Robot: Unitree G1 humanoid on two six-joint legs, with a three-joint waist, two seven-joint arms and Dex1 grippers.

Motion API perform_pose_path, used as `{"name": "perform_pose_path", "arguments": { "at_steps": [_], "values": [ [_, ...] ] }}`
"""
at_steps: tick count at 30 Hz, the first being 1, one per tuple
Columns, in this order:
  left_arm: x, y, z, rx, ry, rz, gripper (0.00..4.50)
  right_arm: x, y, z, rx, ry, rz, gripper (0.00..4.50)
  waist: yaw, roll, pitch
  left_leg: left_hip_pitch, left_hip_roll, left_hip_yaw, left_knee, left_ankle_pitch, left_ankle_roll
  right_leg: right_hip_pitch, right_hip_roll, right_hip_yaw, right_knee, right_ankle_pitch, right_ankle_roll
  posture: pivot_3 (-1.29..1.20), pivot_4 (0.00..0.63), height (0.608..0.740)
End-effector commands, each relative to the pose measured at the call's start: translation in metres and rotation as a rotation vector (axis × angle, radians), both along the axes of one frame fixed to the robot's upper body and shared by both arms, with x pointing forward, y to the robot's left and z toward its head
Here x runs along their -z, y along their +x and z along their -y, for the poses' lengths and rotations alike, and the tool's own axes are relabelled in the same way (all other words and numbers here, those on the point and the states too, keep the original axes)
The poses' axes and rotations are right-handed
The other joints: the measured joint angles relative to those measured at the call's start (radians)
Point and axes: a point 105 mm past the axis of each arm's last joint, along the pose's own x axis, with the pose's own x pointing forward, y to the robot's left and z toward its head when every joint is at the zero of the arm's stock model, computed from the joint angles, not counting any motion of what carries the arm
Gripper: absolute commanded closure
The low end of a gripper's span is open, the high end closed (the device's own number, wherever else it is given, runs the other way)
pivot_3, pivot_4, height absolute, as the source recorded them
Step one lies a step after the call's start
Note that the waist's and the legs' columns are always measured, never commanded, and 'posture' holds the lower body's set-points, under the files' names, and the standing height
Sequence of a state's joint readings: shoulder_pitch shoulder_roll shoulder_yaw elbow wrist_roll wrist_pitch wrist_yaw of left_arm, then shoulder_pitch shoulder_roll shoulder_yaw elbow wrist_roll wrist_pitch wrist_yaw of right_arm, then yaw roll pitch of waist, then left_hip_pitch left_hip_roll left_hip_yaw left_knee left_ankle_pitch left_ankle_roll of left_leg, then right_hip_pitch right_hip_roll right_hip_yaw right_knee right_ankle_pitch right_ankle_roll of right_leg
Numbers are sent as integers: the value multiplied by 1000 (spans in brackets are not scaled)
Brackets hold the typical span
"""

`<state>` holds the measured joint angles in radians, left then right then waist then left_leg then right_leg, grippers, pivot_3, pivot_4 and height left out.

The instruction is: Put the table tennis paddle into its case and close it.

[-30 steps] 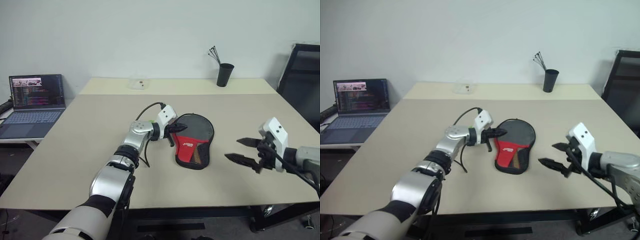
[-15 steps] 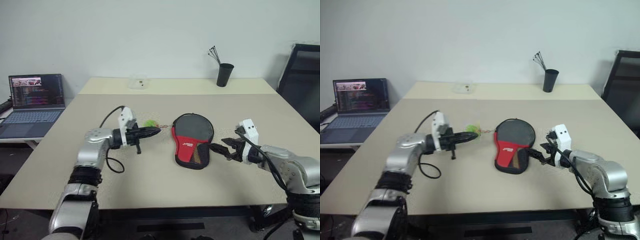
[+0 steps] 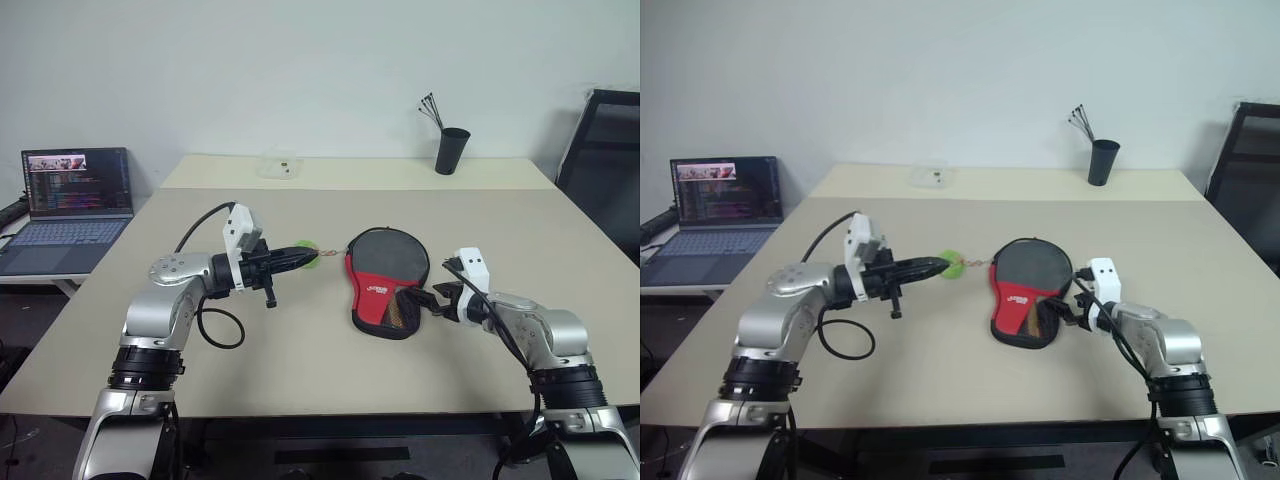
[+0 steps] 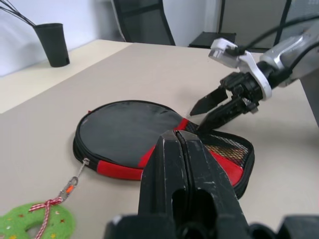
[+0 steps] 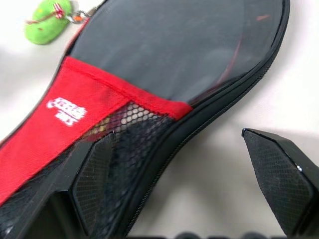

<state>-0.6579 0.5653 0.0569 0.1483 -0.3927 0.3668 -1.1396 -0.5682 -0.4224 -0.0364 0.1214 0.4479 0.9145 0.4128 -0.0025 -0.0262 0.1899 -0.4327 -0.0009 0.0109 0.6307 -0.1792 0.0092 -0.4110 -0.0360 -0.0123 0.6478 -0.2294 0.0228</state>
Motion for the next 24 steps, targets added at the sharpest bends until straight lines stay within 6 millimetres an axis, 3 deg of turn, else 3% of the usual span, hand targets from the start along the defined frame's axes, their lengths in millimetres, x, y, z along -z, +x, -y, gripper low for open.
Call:
{"name": "perform_pose_path", "arguments": {
  "at_steps": [1,15,19,24],
  "values": [
    [-16,-3,0,-2,-5,61,4500,-8,4,-9,-38,-24,53,13,0,0,0,0,0,0,0,0,0,0,0,0,0,0,0,0,150,740],
    [-15,-5,-1,-25,3,73,4500,8,7,-37,-156,-70,3,13,-16,0,0,2,2,1,0,0,0,0,1,1,1,0,0,0,150,740],
    [-13,-6,-5,-37,9,71,4500,10,8,-46,-178,-60,-12,881,-28,0,0,2,2,1,0,0,0,0,1,1,1,0,-1,0,150,740],
    [-7,-10,-14,-54,28,52,4500,12,8,-58,-205,-53,-19,2674,-32,0,0,3,4,2,-1,0,0,0,2,1,1,1,-1,0,150,740]
  ]
}}
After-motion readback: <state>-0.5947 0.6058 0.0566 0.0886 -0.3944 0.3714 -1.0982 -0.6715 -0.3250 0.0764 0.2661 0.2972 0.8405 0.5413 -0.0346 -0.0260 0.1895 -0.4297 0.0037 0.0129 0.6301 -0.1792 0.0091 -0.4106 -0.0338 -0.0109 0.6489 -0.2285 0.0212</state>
